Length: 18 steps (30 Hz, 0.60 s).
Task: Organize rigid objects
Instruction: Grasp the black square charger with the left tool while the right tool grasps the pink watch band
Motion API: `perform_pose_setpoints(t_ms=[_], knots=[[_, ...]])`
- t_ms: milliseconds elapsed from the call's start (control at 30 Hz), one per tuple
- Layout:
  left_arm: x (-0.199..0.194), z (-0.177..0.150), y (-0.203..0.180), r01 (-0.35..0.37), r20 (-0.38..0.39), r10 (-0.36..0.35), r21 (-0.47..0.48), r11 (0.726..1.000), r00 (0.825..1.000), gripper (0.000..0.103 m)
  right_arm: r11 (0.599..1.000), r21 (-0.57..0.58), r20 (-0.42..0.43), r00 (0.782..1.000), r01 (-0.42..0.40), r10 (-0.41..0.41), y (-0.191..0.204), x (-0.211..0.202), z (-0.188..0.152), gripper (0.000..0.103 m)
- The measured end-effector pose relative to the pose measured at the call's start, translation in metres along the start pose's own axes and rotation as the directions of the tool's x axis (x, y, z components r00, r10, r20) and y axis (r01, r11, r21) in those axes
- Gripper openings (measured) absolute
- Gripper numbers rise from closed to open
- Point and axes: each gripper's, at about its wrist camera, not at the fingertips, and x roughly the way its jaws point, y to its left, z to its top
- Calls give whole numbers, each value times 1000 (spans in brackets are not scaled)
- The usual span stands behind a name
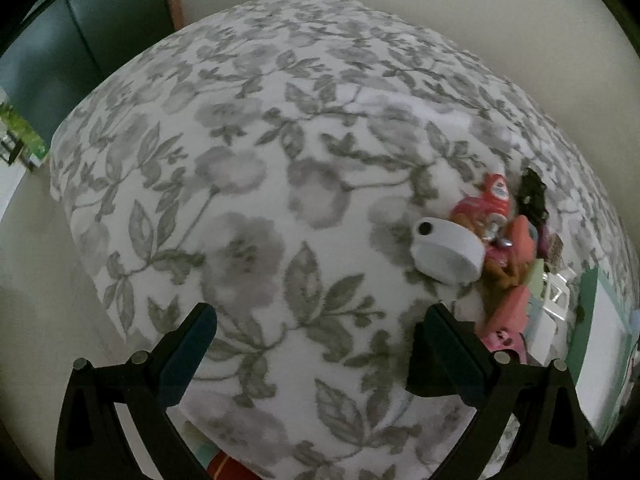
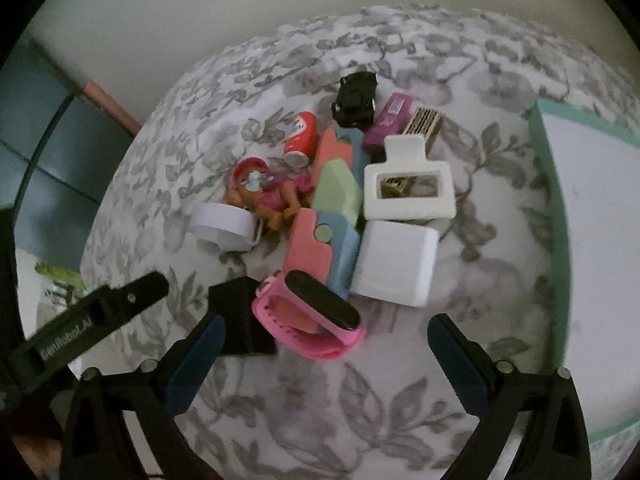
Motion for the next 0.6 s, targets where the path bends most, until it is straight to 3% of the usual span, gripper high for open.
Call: perform_pose_setpoints(t_ms=[233,600], knots=[[12,-4,3,18,-29,-18,-7,1000,999,103,995,96,-3,1000,-11,11,-1,14,4,90],[17,-5,-9,72,-46,-72,8,997,996,102,990,141,14,1000,-14,13,-8,11,3,78]])
